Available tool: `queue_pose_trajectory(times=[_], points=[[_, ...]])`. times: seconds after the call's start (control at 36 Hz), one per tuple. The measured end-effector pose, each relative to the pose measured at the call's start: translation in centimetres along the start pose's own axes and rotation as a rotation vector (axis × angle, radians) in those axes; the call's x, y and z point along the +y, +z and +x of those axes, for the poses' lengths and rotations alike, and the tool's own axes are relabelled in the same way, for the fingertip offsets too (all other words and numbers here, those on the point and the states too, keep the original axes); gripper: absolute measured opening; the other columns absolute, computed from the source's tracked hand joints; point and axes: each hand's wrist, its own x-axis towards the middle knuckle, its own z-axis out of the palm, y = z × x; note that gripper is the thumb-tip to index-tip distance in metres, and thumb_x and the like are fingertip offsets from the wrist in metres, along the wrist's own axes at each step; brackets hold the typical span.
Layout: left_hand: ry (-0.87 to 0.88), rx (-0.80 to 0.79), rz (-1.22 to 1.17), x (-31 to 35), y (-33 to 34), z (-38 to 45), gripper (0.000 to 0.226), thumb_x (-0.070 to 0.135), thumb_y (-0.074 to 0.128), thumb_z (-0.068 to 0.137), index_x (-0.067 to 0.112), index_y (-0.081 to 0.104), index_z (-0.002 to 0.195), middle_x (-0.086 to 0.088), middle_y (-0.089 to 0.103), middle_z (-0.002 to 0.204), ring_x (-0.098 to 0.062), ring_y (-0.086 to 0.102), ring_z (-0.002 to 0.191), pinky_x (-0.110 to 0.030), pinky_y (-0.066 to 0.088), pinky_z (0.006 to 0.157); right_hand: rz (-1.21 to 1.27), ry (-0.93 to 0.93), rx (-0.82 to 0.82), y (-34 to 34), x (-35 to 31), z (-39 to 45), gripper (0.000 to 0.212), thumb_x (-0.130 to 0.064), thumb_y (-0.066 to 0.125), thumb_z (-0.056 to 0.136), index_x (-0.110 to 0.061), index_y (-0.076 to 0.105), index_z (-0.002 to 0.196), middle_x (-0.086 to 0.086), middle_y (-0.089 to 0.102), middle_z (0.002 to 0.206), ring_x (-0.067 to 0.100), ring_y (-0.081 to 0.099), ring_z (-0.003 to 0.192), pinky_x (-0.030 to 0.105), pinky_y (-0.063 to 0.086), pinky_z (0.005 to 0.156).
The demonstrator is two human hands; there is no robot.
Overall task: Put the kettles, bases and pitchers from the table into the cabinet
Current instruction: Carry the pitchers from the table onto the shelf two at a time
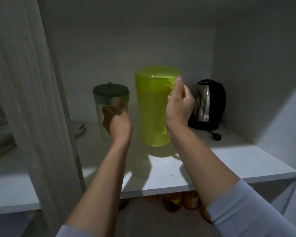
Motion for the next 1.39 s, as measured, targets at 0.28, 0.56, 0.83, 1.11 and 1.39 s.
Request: queue_pose_trajectory(times=[0.28, 0.56, 0.83, 1.11, 1.39], points=[[-0.043, 0.127, 0.098, -3.3, 4.4, 7.1, 0.051, 0.042, 0.041, 0.098, -0.004, 0.048, 0.119, -0.024, 0.059, 0.120, -0.037, 0.054, 0.112, -0.036, 0.038, 0.085, -0.011, 0.040, -0.148, 6.1, 8.6, 4.4, 0.045, -0.041, 0.039, 0.097, -0.020, 0.032, 0.059, 0.001, 0.038, 0.056, 0.016, 0.038, 0.056, 0.032, 0.031, 0.058], [-0.055, 0.145, 0.216, -6.1, 7.0, 11.2, 0.033, 0.040, 0.039, 0.099, 0.007, 0.041, 0.099, -0.025, 0.058, 0.116, -0.037, 0.055, 0.110, -0.036, 0.037, 0.087, 0.093, 0.129, -0.202, 10.0, 15.3, 5.9, 0.045, -0.053, 0.043, 0.085, -0.028, 0.035, 0.048, 0.001, 0.030, 0.052, 0.020, 0.034, 0.055, 0.037, 0.031, 0.055], [-0.052, 0.154, 0.337, -8.5, 8.0, 13.6, 0.043, 0.042, 0.037, 0.099, 0.001, 0.047, 0.103, -0.026, 0.059, 0.115, -0.038, 0.057, 0.107, -0.039, 0.040, 0.087, 0.126, 0.196, -0.281, 11.3, 17.5, 6.9, 0.043, -0.041, 0.044, 0.093, -0.024, 0.033, 0.055, -0.002, 0.029, 0.054, 0.019, 0.033, 0.056, 0.036, 0.031, 0.057], [-0.124, 0.130, 0.383, -8.4, 7.8, 14.9, 0.069, 0.054, 0.034, 0.095, -0.008, 0.049, 0.121, -0.026, 0.057, 0.121, -0.038, 0.055, 0.113, -0.039, 0.041, 0.090, 0.012, 0.178, -0.390, 12.1, 18.1, 7.5, 0.040, -0.041, 0.035, 0.098, -0.022, 0.034, 0.063, -0.001, 0.039, 0.059, 0.018, 0.040, 0.059, 0.037, 0.039, 0.062], [-0.138, 0.238, 0.225, -7.8, 6.5, 13.2, 0.061, 0.049, 0.050, 0.091, -0.001, 0.041, 0.125, -0.023, 0.047, 0.130, -0.036, 0.045, 0.121, -0.045, 0.037, 0.102, -0.137, 0.249, -0.383, 10.7, 15.8, 7.5, 0.033, -0.038, 0.034, 0.099, -0.010, 0.050, 0.095, 0.005, 0.054, 0.080, 0.022, 0.051, 0.080, 0.032, 0.039, 0.074]])
